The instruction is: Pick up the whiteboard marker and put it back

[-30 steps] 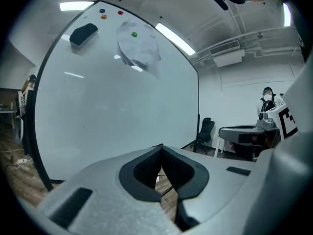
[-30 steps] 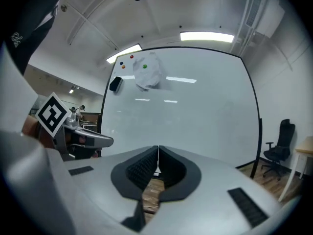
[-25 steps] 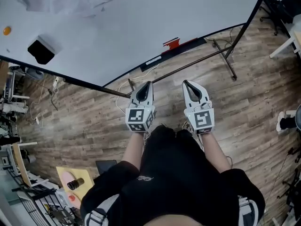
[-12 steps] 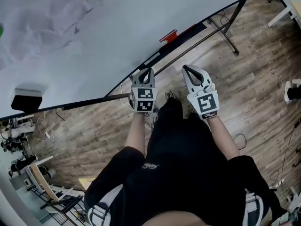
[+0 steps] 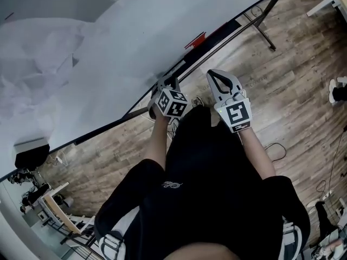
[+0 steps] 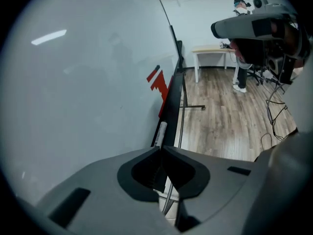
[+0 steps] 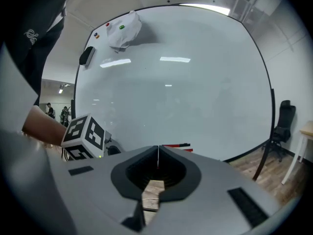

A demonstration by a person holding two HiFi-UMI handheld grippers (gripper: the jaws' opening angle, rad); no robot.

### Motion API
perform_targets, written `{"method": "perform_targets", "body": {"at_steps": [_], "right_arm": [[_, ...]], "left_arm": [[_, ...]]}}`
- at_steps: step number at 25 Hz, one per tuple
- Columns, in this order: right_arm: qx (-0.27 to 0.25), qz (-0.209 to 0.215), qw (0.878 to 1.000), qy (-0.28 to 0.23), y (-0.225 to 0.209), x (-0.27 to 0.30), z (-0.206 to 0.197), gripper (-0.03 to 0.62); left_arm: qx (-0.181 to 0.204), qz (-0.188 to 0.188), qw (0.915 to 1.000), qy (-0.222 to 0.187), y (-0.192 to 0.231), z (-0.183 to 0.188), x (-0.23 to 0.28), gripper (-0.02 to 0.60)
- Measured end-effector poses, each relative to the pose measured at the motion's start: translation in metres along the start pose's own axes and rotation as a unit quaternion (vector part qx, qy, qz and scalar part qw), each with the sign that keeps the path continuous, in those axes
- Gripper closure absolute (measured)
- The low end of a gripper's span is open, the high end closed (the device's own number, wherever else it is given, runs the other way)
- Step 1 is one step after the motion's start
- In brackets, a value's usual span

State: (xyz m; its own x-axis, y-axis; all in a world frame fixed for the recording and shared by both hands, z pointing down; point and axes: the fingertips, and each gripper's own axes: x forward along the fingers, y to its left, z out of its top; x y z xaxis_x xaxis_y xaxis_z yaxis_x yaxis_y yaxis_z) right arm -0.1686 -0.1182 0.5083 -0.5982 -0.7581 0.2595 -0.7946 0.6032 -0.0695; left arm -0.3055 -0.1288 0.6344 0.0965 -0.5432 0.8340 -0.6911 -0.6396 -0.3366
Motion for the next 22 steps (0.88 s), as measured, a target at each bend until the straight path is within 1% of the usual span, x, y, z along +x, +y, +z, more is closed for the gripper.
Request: {"method": "perform_targets", "body": {"at_steps": [3,6,8,10,19,22], "right_arm": [[0.009,-0.009,1.0,0.001,-0.007,0.002,-0.004,0.591],[0.017,-0.023,1.0,0.004,-0.018,0.003,-0.009,0.591],[0.019,-0.031,0.999,0.006,-0.024,0.006,-0.013,0.589],[0.02,-0.035,0.999,0.006,-0.028,0.007,-0.016,0.589],[0.024,-0.045,0.999,0.012,-0.037,0.004,-0.025,0.589],[0.024,-0.046,0.999,0.014,-0.036,0.003,-0.026,0.589]], "left_arm": [[0.011,-0.005,0.9998,0.017,0.003,-0.005,0.007,0.572],[0.019,0.0,0.9995,0.024,0.005,-0.003,0.015,0.567],[0.031,0.006,0.999,0.031,0.007,-0.005,0.024,0.508],[0.045,0.012,0.9981,0.041,0.009,-0.008,0.033,0.496],[0.064,-0.004,0.9959,0.064,0.0,-0.009,0.054,0.494],[0.062,-0.006,0.996,0.064,-0.002,-0.009,0.056,0.494]]}}
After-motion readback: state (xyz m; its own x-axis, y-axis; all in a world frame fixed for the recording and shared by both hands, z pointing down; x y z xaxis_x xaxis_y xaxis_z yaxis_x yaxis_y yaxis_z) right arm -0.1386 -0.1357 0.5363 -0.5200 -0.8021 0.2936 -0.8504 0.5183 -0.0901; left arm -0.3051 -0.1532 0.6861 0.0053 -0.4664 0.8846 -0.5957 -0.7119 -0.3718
